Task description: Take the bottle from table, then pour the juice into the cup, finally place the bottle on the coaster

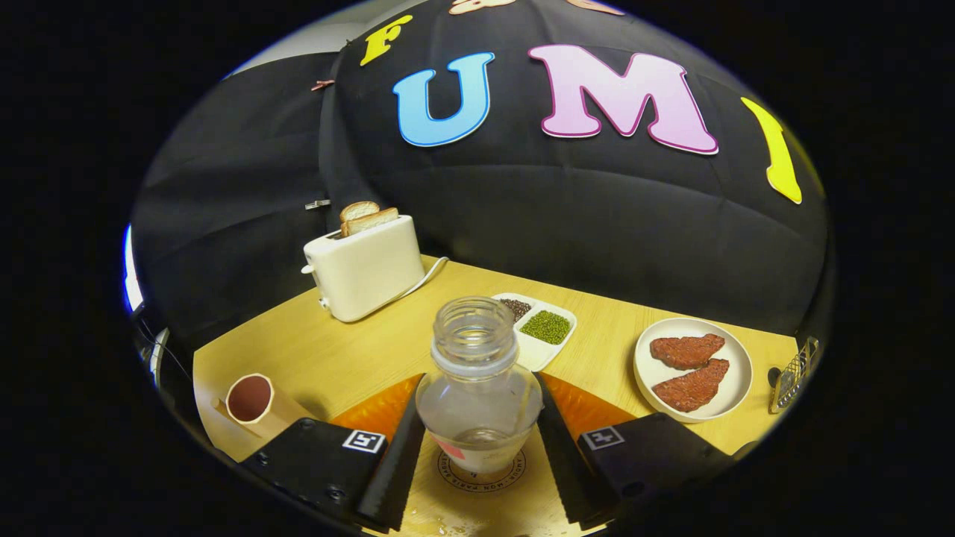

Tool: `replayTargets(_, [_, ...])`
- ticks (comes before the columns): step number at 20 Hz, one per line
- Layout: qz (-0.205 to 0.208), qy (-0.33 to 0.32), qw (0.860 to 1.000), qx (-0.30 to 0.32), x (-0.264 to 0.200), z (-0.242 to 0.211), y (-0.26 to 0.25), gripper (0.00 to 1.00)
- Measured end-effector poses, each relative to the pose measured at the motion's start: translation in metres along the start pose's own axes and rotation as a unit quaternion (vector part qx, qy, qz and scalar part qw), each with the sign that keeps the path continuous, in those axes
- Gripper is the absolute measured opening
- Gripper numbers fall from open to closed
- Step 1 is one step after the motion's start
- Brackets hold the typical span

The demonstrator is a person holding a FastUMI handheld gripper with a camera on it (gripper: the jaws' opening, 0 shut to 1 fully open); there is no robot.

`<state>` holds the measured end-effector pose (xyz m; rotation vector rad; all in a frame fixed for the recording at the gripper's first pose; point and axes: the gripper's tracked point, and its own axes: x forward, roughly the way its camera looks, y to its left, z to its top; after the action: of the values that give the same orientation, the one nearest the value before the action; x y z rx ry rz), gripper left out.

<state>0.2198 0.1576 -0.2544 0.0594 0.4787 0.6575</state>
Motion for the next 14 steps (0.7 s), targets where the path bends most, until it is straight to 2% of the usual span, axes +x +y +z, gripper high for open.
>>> replayTargets(3, [-0.009, -0.007, 1.0, -0.009, -0.01, 0.008, 0.0, 0.99])
replayTargets(7, [-0.023, -0.031, 0.999, -0.022, -0.046, 0.026, 0.002, 0.99])
replayTargets(10, [-0.039, -0.052, 0.997, -0.036, -0.091, 0.042, 0.006, 0.99])
replayTargets(14, [-0.09, -0.094, 0.99, -0.048, -0.159, 0.083, -0.003, 0.97])
